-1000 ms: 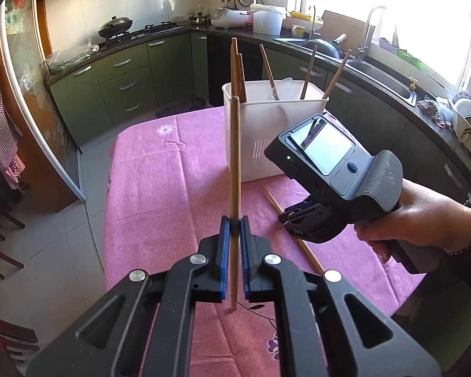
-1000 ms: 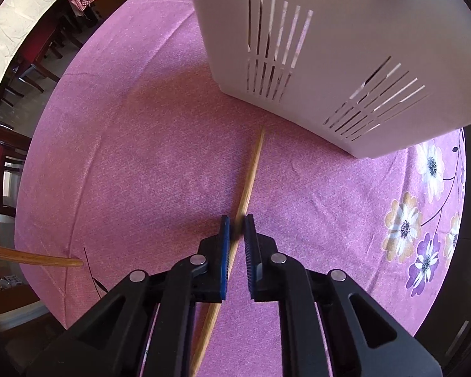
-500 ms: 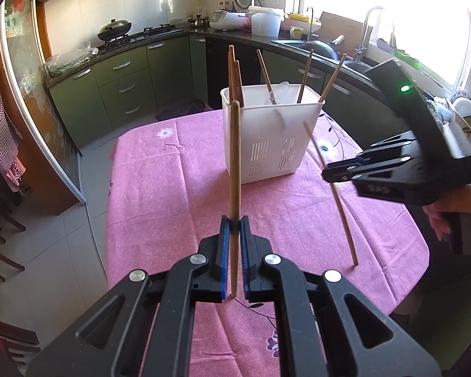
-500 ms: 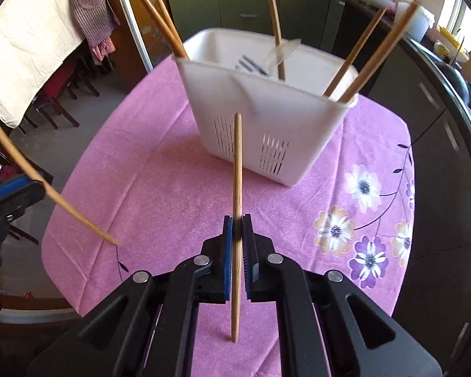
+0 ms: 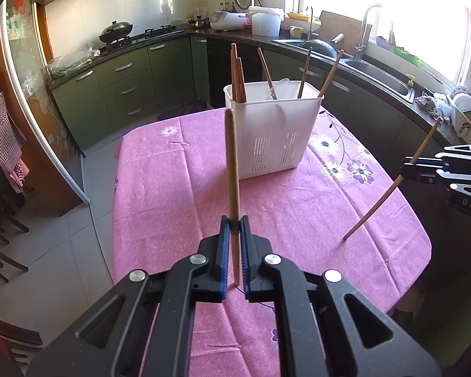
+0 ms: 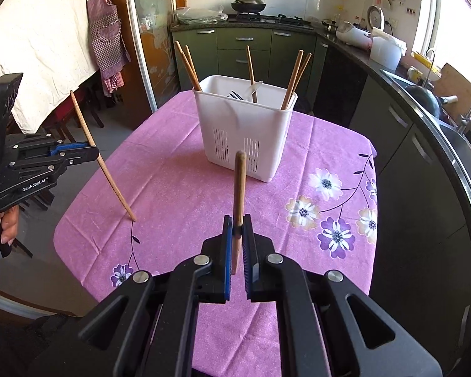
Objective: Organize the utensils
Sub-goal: 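Lift the last chopsticks upright and carry them over the holder with both tools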
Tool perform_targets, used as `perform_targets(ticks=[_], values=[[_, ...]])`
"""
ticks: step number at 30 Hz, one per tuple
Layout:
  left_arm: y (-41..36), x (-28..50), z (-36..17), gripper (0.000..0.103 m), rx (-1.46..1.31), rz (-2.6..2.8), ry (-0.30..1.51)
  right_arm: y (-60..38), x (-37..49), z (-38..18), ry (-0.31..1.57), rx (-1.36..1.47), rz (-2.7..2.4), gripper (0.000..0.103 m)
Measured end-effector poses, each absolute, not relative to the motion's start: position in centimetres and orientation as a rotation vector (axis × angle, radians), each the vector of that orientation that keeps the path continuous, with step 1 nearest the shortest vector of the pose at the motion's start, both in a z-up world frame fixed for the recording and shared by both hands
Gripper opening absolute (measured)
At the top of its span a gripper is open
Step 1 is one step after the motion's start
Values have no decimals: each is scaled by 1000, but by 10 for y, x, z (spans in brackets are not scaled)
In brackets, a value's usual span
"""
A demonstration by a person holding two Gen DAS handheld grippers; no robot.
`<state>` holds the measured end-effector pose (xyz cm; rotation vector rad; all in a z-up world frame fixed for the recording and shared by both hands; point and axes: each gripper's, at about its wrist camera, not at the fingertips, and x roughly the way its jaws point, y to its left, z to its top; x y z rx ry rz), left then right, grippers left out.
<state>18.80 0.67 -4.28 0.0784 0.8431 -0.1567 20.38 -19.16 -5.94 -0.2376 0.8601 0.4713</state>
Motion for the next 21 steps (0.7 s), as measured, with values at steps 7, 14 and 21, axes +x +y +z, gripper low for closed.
perform_targets(ticks=[7,14,21], values=[[1,184,-37,7,94,-157,833,-197,206,-63,855,-222,479,7],[-5,189,-26,7,109,-172,826,-197,211,-57,859,-204,490,7],[-17,201,1,7,99,-208,812,-190,214,-21,801,-195,519,7]])
